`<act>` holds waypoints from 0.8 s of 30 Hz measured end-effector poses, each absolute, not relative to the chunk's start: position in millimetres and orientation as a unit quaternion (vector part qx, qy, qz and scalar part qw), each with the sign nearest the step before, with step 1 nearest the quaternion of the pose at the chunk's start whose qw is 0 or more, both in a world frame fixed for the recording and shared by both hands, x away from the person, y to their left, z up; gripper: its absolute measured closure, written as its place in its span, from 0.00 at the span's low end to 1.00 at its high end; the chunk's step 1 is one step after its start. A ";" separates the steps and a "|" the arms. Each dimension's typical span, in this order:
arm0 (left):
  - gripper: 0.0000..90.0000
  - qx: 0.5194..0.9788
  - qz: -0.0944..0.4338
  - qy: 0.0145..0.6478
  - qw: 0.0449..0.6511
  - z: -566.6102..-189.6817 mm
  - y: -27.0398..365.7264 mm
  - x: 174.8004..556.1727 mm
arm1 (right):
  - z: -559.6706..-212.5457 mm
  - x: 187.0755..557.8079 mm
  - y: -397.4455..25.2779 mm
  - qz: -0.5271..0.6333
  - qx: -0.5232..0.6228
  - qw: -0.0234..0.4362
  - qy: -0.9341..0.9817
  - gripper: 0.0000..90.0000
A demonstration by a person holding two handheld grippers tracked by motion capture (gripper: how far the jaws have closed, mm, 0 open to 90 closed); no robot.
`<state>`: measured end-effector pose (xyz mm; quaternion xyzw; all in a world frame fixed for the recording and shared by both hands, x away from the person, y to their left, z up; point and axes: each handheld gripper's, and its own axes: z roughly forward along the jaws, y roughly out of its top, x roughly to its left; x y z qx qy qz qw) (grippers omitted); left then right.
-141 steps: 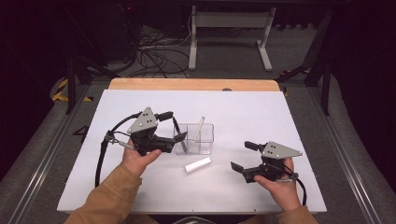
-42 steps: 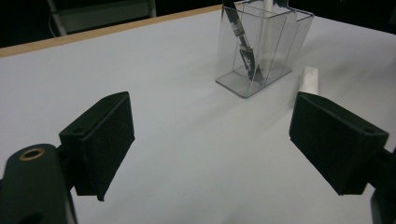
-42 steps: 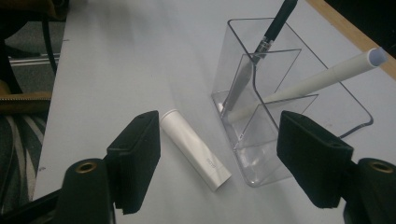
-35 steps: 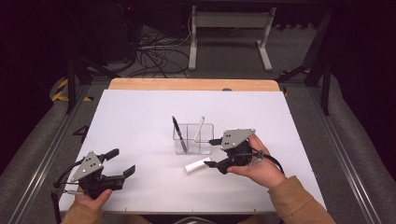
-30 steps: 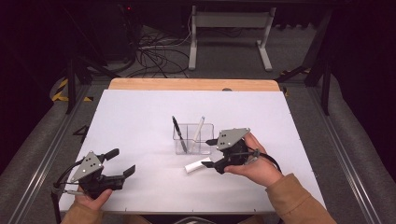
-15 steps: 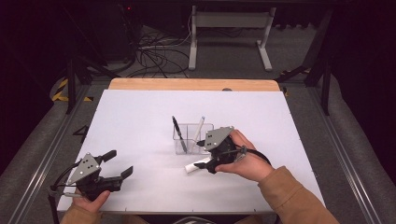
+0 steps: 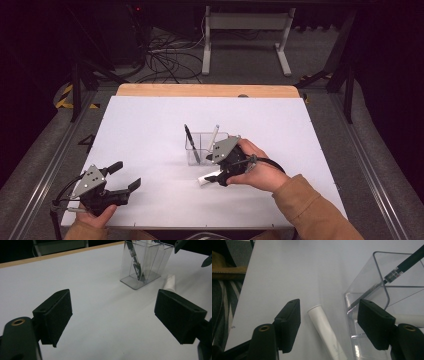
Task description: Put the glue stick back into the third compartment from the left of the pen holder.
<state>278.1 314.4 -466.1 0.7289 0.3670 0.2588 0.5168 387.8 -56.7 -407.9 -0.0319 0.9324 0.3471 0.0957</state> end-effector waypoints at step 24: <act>0.17 0.731 0.259 0.363 0.517 -466.4 314.9 279.5 | -425.2 389.7 -26.9 0.226 -0.131 0.115 0.958 0.49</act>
